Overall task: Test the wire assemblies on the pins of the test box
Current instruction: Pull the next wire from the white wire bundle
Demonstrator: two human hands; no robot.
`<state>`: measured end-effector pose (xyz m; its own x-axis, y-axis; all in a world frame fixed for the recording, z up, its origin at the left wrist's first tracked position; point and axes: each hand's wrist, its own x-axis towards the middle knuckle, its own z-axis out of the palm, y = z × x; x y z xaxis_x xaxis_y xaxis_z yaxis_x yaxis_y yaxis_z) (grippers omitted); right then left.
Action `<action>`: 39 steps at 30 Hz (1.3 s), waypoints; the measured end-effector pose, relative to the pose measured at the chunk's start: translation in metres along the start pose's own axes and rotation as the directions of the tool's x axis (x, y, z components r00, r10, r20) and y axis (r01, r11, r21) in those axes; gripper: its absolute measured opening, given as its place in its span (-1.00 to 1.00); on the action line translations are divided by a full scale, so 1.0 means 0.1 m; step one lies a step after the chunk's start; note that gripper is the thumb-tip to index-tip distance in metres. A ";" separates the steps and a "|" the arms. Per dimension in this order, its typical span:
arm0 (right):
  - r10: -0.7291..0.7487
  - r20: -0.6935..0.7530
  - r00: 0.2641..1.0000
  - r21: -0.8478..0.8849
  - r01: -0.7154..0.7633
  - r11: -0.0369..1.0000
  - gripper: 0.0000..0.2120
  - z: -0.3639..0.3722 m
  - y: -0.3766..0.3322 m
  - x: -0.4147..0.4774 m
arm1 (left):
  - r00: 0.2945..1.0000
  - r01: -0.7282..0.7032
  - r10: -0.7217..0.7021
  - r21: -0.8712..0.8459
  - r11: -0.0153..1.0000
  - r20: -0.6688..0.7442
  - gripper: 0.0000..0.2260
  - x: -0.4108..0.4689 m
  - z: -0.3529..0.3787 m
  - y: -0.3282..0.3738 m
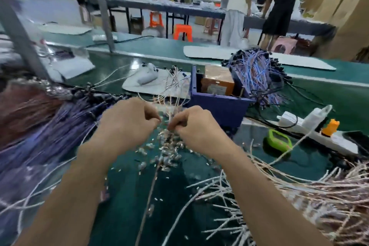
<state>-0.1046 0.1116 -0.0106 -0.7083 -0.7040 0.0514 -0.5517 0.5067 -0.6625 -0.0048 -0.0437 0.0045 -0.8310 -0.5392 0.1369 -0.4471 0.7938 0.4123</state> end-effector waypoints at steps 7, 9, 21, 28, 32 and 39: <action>-0.100 0.291 0.951 -0.149 0.148 0.978 -0.54 0.52 -0.49 0.52 | 0.947 0.271 -0.259 0.040 0.962 -0.191 -0.85 -0.27 -0.22 -0.91; -0.121 0.312 0.942 -0.207 0.192 0.959 -0.44 0.67 -0.59 0.64 | 0.935 0.305 -0.292 0.035 0.952 -0.204 -0.84 -0.30 -0.20 -0.99; -0.257 0.287 0.923 -0.511 0.374 0.774 -0.76 1.11 -0.66 1.02 | 0.983 0.064 -0.112 -0.298 0.953 -0.147 -0.48 -0.32 0.11 -1.02; -0.236 0.009 0.972 -0.447 0.215 0.868 -0.80 0.65 -0.63 0.71 | 0.988 0.022 -0.037 -0.100 0.995 -0.151 -0.44 -0.22 0.37 -0.94; -0.148 -0.269 0.952 -0.269 0.074 0.960 -0.80 0.17 -0.31 0.28 | 0.964 0.066 -0.030 0.128 0.990 -0.263 -0.80 -0.18 0.44 -1.04; -0.021 -0.399 0.917 0.020 0.031 0.999 -0.78 -0.40 0.14 -0.32 | 0.934 -0.017 0.082 0.185 0.983 -0.347 -0.56 -0.25 0.44 -0.66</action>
<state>-0.1072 0.1617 0.0082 -0.8136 -0.4573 0.3591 -0.5647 0.4742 -0.6755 0.0311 -0.0707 -0.0655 -0.6981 -0.5366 0.4740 -0.4864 0.8412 0.2361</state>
